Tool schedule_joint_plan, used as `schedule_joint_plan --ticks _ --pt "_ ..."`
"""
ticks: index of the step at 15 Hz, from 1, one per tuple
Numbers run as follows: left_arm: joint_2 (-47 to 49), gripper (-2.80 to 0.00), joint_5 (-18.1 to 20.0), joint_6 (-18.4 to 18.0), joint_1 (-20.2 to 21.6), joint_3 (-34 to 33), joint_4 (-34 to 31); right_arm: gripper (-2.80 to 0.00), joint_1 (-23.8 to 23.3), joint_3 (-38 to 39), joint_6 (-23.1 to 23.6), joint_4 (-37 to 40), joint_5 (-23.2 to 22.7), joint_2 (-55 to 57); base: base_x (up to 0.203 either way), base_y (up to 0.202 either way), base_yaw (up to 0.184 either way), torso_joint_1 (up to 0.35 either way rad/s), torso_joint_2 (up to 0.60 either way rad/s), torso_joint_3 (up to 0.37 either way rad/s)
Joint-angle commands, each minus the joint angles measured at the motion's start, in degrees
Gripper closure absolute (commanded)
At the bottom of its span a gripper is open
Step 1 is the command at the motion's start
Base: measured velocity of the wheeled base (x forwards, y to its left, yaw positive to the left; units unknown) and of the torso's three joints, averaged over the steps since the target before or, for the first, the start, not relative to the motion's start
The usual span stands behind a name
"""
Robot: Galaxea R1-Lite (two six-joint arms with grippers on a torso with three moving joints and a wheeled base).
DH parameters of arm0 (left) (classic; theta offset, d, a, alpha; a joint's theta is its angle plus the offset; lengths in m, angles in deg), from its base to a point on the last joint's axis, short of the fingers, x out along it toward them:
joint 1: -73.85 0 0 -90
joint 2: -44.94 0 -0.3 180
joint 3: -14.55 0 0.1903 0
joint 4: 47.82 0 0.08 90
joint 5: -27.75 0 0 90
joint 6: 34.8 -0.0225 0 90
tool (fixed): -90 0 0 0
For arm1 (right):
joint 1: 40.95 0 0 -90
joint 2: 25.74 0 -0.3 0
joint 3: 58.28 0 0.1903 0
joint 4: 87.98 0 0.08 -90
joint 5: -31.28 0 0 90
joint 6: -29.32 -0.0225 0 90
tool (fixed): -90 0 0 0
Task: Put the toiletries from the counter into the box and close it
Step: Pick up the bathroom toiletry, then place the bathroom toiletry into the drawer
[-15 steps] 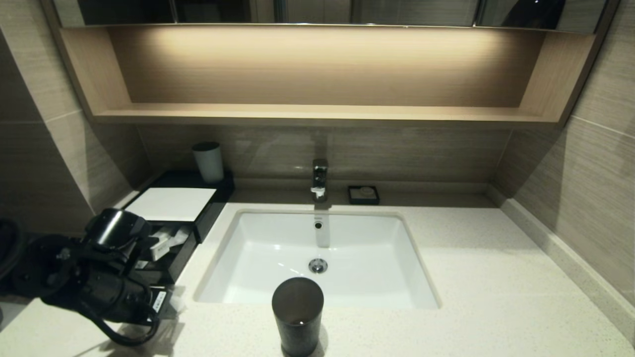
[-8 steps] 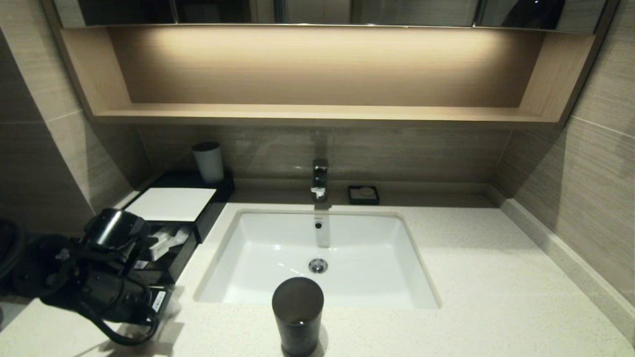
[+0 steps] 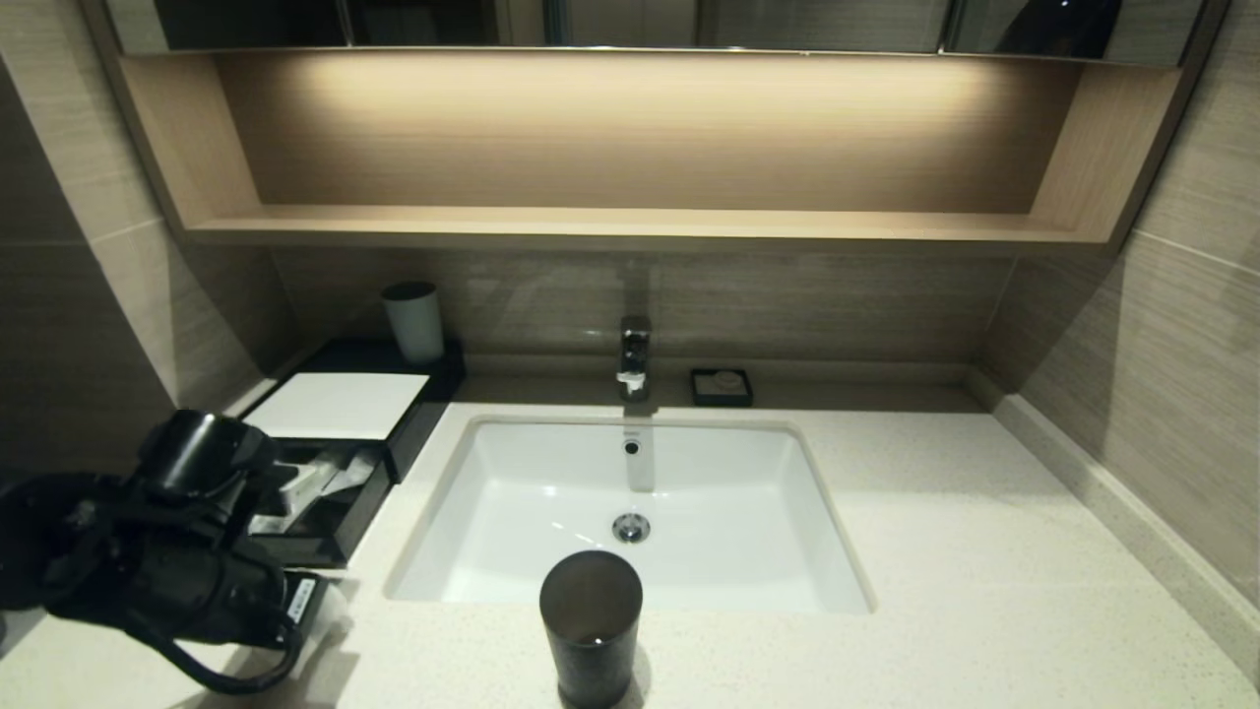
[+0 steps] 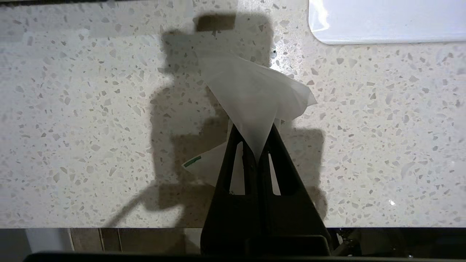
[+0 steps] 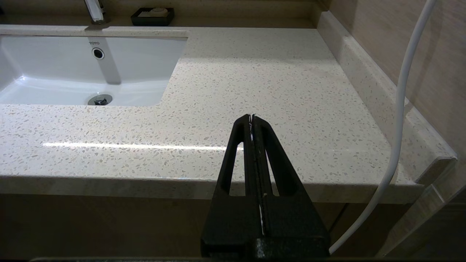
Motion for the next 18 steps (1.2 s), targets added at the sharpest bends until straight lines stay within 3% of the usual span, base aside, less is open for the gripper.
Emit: schedule_joint_plan --ticks 1,6,13,18 --pt "-3.6 0.0 0.1 -0.1 -0.2 -0.1 0.0 0.0 0.0 0.1 0.0 0.0 0.0 0.0 0.0 0.0 0.0 0.0 0.0 0.0" --pt "-6.0 0.0 1.1 -0.2 -0.6 0.6 3.1 0.0 0.0 0.1 0.0 0.0 0.0 0.0 0.0 0.0 0.0 0.0 0.0 0.0" --pt "-5.7 0.0 -1.0 -1.2 -0.3 1.0 11.4 0.0 0.0 0.1 0.0 0.0 0.0 0.0 0.0 0.0 0.0 0.0 0.0 0.0" --pt "-5.7 0.0 -2.4 -6.7 2.6 1.4 18.6 0.0 0.0 0.1 0.0 0.0 0.0 0.0 0.0 0.0 0.0 0.0 0.0 0.0"
